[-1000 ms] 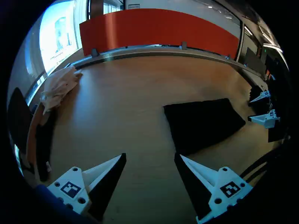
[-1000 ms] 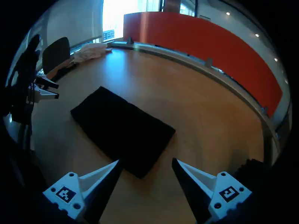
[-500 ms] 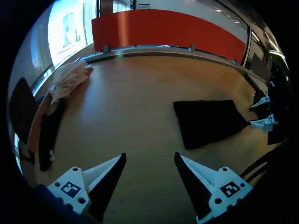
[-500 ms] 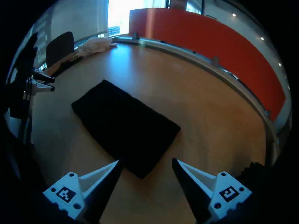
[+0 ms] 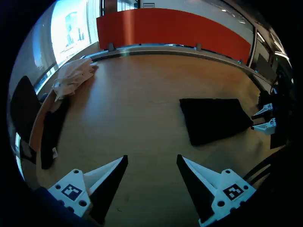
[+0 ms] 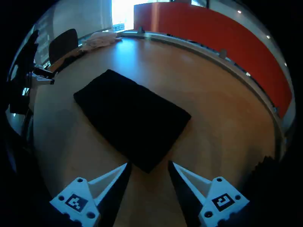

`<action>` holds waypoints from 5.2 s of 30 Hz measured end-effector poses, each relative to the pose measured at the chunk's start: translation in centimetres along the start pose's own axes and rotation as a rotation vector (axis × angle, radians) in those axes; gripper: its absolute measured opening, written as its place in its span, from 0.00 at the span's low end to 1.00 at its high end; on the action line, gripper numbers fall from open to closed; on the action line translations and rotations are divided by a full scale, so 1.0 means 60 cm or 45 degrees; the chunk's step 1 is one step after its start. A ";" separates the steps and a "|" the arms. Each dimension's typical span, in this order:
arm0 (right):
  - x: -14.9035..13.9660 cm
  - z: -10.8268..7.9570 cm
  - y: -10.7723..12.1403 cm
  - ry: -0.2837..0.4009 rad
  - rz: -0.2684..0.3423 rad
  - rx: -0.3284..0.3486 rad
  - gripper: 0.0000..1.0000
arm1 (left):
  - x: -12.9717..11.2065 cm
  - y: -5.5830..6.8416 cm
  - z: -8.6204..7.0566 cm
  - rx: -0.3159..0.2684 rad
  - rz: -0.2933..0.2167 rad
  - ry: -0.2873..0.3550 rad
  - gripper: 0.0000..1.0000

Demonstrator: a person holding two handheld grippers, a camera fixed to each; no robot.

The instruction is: Fold towel

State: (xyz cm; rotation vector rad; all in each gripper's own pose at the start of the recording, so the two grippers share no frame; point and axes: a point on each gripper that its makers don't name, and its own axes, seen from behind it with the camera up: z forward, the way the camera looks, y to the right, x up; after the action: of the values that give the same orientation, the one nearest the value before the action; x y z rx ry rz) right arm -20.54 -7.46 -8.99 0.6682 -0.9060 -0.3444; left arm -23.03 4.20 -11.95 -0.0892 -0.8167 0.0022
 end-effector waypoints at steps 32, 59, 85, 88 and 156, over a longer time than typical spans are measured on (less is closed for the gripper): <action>-0.009 -0.003 -0.006 -0.053 0.012 0.048 0.05 | -0.005 0.003 -0.005 -0.003 0.014 0.002 0.96; 0.152 -0.098 0.013 0.198 -0.018 -0.035 0.05 | 0.023 0.007 0.007 -0.013 0.035 0.027 0.96; 0.220 -0.152 0.022 0.266 -0.139 -0.061 0.05 | 0.037 0.015 0.011 -0.021 0.046 0.039 0.96; 0.225 -0.148 0.014 0.267 -0.153 -0.047 0.05 | 0.037 0.013 0.010 -0.018 0.045 0.039 0.96; 0.152 0.034 -0.180 0.037 -0.178 0.244 0.74 | 0.007 -0.076 -0.020 0.069 -0.034 0.031 0.96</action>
State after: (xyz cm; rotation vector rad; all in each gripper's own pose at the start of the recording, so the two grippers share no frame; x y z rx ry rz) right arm -16.94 -21.25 -9.72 0.9135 -0.8731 -0.3742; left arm -21.99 -0.44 -12.09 -0.0271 -0.7933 -0.0018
